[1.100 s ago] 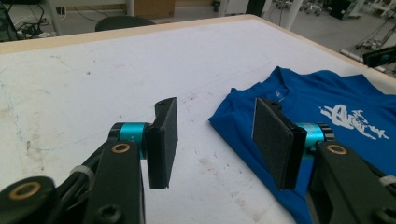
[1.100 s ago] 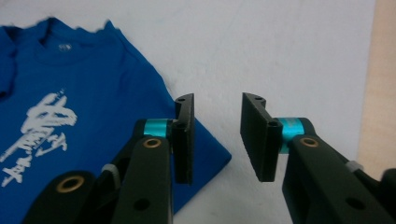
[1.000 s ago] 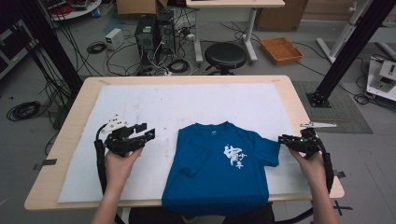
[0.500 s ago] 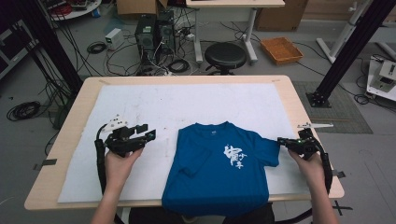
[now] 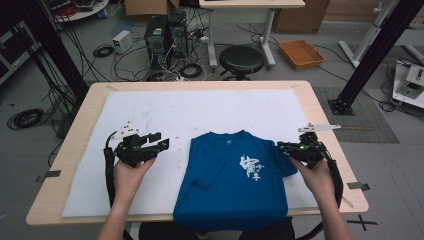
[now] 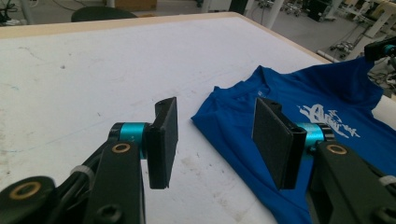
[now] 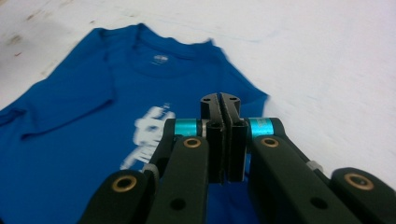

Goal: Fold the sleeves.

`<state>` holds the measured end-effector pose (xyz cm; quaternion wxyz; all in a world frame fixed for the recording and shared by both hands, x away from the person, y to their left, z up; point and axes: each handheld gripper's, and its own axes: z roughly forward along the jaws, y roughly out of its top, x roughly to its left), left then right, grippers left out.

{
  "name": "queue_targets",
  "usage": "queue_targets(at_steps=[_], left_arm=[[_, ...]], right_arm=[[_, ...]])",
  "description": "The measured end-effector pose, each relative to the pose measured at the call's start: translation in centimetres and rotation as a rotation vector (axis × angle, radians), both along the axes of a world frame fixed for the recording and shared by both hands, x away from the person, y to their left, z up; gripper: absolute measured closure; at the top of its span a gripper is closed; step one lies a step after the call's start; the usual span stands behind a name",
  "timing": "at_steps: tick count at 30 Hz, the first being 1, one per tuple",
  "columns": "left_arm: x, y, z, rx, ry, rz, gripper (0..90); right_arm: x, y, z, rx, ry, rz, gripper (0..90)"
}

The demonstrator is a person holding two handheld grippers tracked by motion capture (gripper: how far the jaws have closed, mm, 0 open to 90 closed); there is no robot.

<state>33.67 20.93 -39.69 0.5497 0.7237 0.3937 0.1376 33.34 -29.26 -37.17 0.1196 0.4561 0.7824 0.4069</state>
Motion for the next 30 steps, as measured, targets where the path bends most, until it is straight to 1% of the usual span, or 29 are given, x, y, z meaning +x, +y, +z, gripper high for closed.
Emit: queue_targets(at_steps=[4,9,11,12,13,14,15,16,17,18,20,23,25,27,28,29,30], left_arm=[[0.1,-0.2,-0.1,-0.001,0.012,-0.012,50.6],[0.3,-0.6,-0.3,0.003,0.026,-0.023,50.6],[0.4,-0.8,-0.5,0.008,0.032,-0.030,50.6],[0.5,-0.9,-0.6,0.011,0.035,-0.031,50.5],[0.5,-1.0,-0.7,0.012,0.038,-0.033,50.5],[0.5,-1.0,-0.7,0.013,0.043,-0.037,50.5],[0.5,-1.1,-0.8,0.013,0.046,-0.037,50.5],[0.5,-1.2,-0.8,0.017,0.047,-0.037,50.5],[0.5,-1.2,-0.8,0.017,0.045,-0.041,50.5],[0.6,-1.2,-0.8,0.018,0.046,-0.043,50.5],[0.5,-1.3,-0.9,0.018,0.051,-0.044,50.5],[0.5,-1.3,-0.9,0.021,0.054,-0.047,50.5],[0.5,-1.4,-0.9,0.019,0.055,-0.045,50.5],[0.5,-1.5,-1.0,0.019,0.059,-0.046,50.4],[0.5,-1.6,-1.0,0.024,0.060,-0.047,50.3],[0.5,-1.7,-1.0,0.022,0.059,-0.050,50.3],[0.5,-1.7,-1.0,0.024,0.061,-0.054,50.3]], right_arm=[[-0.1,4.0,0.4,-0.053,-0.015,0.005,89.4],[0.5,8.2,-0.2,-0.113,0.000,0.020,88.1],[0.8,9.5,-0.6,-0.109,-0.001,0.035,81.7],[1.1,10.4,-0.9,-0.108,-0.005,0.063,78.7],[1.2,10.7,-1.0,-0.096,-0.015,0.081,76.1],[1.2,10.7,-1.0,-0.096,-0.015,0.081,76.1],[1.2,10.7,-1.0,-0.082,-0.026,0.095,76.1],[1.1,10.6,-0.9,-0.072,-0.032,0.093,75.3],[0.8,9.7,-0.7,-0.057,-0.054,0.084,72.4],[0.8,9.7,-0.7,-0.057,-0.054,0.084,72.4],[0.4,8.0,-0.6,-0.029,-0.060,0.058,68.6],[-0.7,4.9,-0.9,0.011,-0.062,0.019,68.3],[-1.5,3.2,-1.6,0.017,-0.046,-0.011,68.1],[-2.1,2.0,-2.5,0.016,-0.022,-0.029,67.5],[-2.3,1.6,-3.0,0.011,-0.009,-0.028,67.5],[-2.5,1.1,-3.9,0.016,0.026,-0.030,67.5],[-2.5,1.1,-3.9,0.016,0.026,-0.030,67.5]])
